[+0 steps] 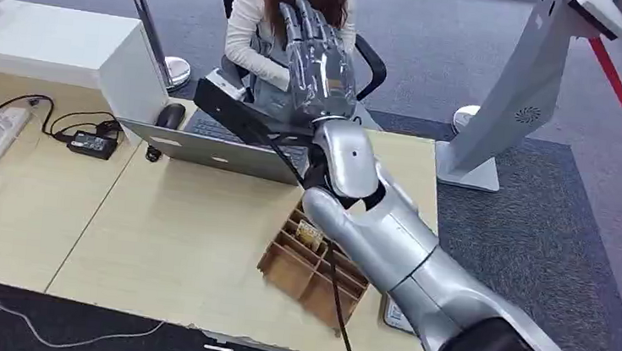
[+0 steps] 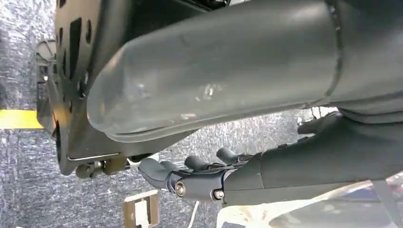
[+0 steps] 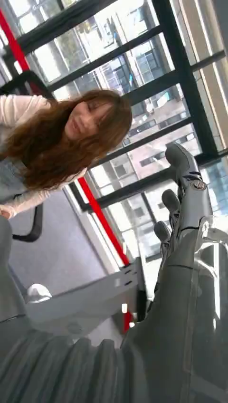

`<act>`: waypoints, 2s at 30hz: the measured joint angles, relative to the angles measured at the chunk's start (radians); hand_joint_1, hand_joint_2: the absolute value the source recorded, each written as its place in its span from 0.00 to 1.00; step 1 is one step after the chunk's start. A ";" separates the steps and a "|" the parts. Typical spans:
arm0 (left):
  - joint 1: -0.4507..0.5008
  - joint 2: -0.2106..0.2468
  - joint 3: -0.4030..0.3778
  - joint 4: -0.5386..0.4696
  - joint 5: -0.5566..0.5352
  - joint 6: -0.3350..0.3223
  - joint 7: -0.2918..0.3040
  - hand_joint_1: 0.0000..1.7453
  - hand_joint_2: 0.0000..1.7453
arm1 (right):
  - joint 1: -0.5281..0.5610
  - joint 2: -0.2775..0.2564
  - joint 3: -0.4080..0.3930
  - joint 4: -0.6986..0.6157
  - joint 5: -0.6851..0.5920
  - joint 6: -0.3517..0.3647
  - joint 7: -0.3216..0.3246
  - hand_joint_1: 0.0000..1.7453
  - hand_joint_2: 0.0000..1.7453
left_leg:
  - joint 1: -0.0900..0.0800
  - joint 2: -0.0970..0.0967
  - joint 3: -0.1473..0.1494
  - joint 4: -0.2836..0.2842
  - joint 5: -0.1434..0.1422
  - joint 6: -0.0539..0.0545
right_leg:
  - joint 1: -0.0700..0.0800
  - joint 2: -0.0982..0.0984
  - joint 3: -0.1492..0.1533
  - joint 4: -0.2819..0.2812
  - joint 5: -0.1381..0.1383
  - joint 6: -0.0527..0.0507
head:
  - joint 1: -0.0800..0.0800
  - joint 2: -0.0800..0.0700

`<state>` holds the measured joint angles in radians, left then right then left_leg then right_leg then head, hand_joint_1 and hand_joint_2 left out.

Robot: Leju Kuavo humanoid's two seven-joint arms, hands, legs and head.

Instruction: Pass the card to the sensor for recognition and then transmit it.

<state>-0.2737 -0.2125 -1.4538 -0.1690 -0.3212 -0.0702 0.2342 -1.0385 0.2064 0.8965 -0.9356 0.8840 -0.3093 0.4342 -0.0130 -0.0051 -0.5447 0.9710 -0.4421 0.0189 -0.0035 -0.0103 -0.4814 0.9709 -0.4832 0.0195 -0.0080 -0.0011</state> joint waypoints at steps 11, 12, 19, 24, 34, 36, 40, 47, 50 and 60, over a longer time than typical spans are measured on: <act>-0.001 0.000 0.000 0.001 -0.010 0.028 0.047 0.00 0.00 | 0.269 -0.155 -0.211 -0.240 -0.683 -0.160 -0.362 0.00 1.00 | 0.000 0.000 0.001 0.000 0.000 0.000 | 0.000 0.000 0.001 -0.001 0.000 0.000 | 0.000 0.000; -0.001 0.000 0.000 0.001 -0.010 0.029 0.051 0.00 0.00 | 0.311 -0.163 -0.233 -0.253 -0.738 -0.170 -0.399 0.00 1.00 | 0.000 0.000 0.001 0.000 0.000 0.000 | 0.000 0.000 0.001 -0.001 0.000 0.000 | 0.000 0.000; -0.003 0.000 0.000 0.000 -0.036 0.041 0.081 0.00 0.00 | 0.525 -0.206 -0.370 -0.312 -0.942 -0.181 -0.565 0.00 1.00 | 0.000 0.000 0.001 0.000 0.000 0.000 | 0.000 0.000 0.000 -0.001 0.000 0.000 | 0.000 0.000; -0.006 -0.003 -0.003 0.000 -0.070 0.051 0.086 0.00 0.00 | 0.612 -0.216 -0.430 -0.316 -1.017 -0.175 -0.657 0.00 1.00 | 0.000 0.000 0.001 0.000 0.000 0.000 | 0.000 0.000 0.000 -0.001 0.000 0.000 | 0.000 0.000; -0.012 -0.012 -0.017 0.000 -0.132 0.110 0.057 0.00 0.00 | 0.702 -0.184 -0.463 -0.273 -1.182 -0.114 -0.845 0.00 1.00 | 0.000 0.000 0.001 0.000 0.000 0.000 | 0.001 0.000 0.001 -0.001 0.000 0.000 | 0.000 0.000; -0.013 -0.013 -0.018 0.000 -0.136 0.131 0.046 0.00 0.00 | 0.713 -0.171 -0.463 -0.270 -1.192 -0.111 -0.862 0.00 1.00 | 0.000 0.001 0.001 0.000 0.000 0.000 | 0.001 0.000 0.000 -0.001 0.000 0.000 | 0.000 0.000; -0.013 -0.014 -0.019 0.000 -0.134 0.172 0.027 0.00 0.00 | 0.735 -0.152 -0.462 -0.273 -1.206 -0.124 -0.898 0.00 1.00 | 0.000 0.001 0.001 0.000 0.000 0.000 | 0.001 0.000 0.000 -0.001 0.000 0.000 | 0.001 0.000; -0.011 -0.014 -0.016 0.000 -0.097 0.217 0.028 0.00 0.00 | 0.768 -0.146 -0.461 -0.300 -1.166 -0.217 -0.945 0.00 1.00 | 0.000 0.001 0.001 0.000 0.000 0.000 | 0.001 0.001 0.000 -0.001 0.000 0.000 | 0.001 0.000; -0.008 -0.014 -0.011 0.001 -0.071 0.216 0.034 0.00 0.00 | 0.777 -0.149 -0.461 -0.316 -1.112 -0.288 -0.947 0.00 1.00 | 0.000 0.001 0.001 0.000 0.000 0.000 | 0.001 0.001 0.000 -0.001 0.000 0.000 | 0.001 0.000; 0.002 -0.014 0.011 0.011 -0.005 0.207 0.011 0.00 0.00 | 0.750 -0.224 -0.514 -0.456 -0.872 -0.379 -0.713 0.00 1.00 | 0.000 0.001 0.001 0.000 0.000 0.000 | 0.000 0.001 0.001 -0.001 0.001 0.000 | 0.000 0.000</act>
<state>-0.2717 -0.2262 -1.4431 -0.1583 -0.3261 0.1366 0.2457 -0.2888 -0.0176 0.3830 -1.3921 0.0120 -0.6878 -0.2790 -0.0128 -0.0043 -0.5441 0.9711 -0.4424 0.0193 -0.0030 -0.0094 -0.4809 0.9697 -0.4826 0.0200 -0.0076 -0.0011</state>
